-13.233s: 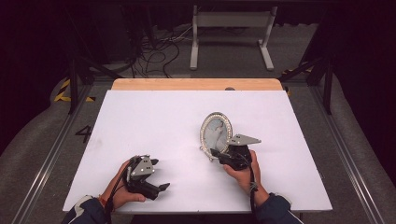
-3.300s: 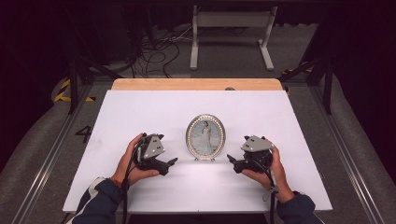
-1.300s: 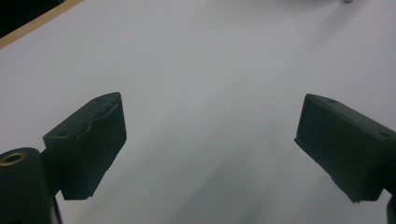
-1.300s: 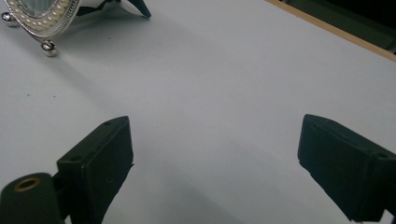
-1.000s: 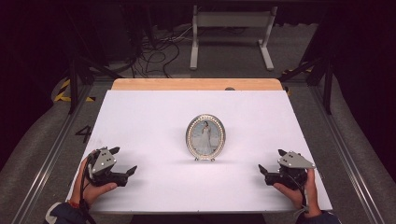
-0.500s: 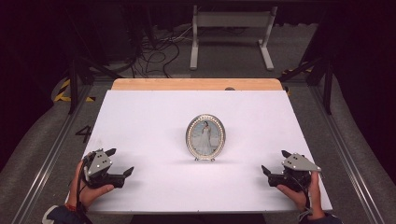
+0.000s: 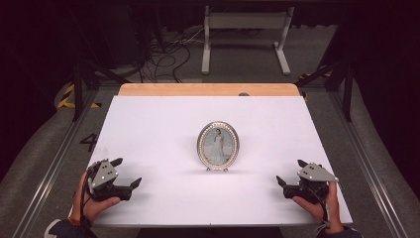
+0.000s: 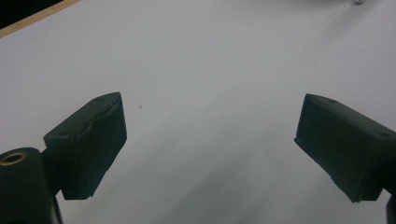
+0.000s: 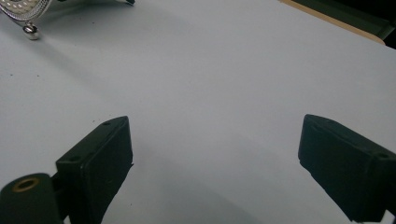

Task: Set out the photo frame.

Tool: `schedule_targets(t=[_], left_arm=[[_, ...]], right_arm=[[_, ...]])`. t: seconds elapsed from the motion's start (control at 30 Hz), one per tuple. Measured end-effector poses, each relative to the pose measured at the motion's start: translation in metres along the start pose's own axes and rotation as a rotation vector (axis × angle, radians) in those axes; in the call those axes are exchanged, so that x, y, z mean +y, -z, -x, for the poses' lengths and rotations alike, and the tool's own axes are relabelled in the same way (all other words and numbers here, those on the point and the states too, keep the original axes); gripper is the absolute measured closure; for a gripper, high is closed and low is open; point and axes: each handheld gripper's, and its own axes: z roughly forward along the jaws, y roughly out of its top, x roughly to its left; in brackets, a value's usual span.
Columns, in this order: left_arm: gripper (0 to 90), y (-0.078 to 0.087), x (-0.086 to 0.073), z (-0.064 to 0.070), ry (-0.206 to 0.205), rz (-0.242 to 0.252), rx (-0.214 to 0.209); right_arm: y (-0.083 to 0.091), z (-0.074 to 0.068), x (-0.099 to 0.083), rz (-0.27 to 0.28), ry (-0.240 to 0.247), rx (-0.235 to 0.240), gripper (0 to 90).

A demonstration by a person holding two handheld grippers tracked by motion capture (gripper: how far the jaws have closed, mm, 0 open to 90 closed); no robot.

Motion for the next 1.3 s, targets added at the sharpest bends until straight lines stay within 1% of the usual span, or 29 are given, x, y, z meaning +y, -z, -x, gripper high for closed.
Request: schedule_targets(t=[0.23, 0.27, 0.4, 0.7, 0.87, 1.3], left_arm=[[9.1, -0.0020, -0.0001, 0.0019, -0.002, -0.010, -0.002], [9.0, -0.0021, 0.0001, 0.0017, -0.008, -0.009, -0.001], [9.1, -0.0015, 0.0004, 0.0012, 0.000, -0.002, -0.001], [9.0, -0.0024, 0.0010, 0.0010, -0.006, -0.002, -0.005], [9.0, -0.0032, 0.0014, 0.0010, -0.009, -0.012, -0.001], [8.8, -0.0062, 0.0023, 0.0009, -0.013, -0.017, -0.009]], right_arm=[[0.0012, 0.0000, -0.0002, 0.001, -0.001, -0.003, 10.2], [0.0010, -0.0001, -0.0002, 0.000, 0.000, -0.003, 10.2], [0.0006, -0.0003, -0.0006, -0.004, 0.000, -0.002, 10.1], [0.0010, 0.0002, -0.0012, -0.007, -0.002, -0.004, 10.1], [0.0002, 0.0007, -0.0017, -0.007, -0.002, -0.002, 10.1], [-0.0005, 0.0017, -0.0029, -0.013, -0.007, 0.001, 10.0]])
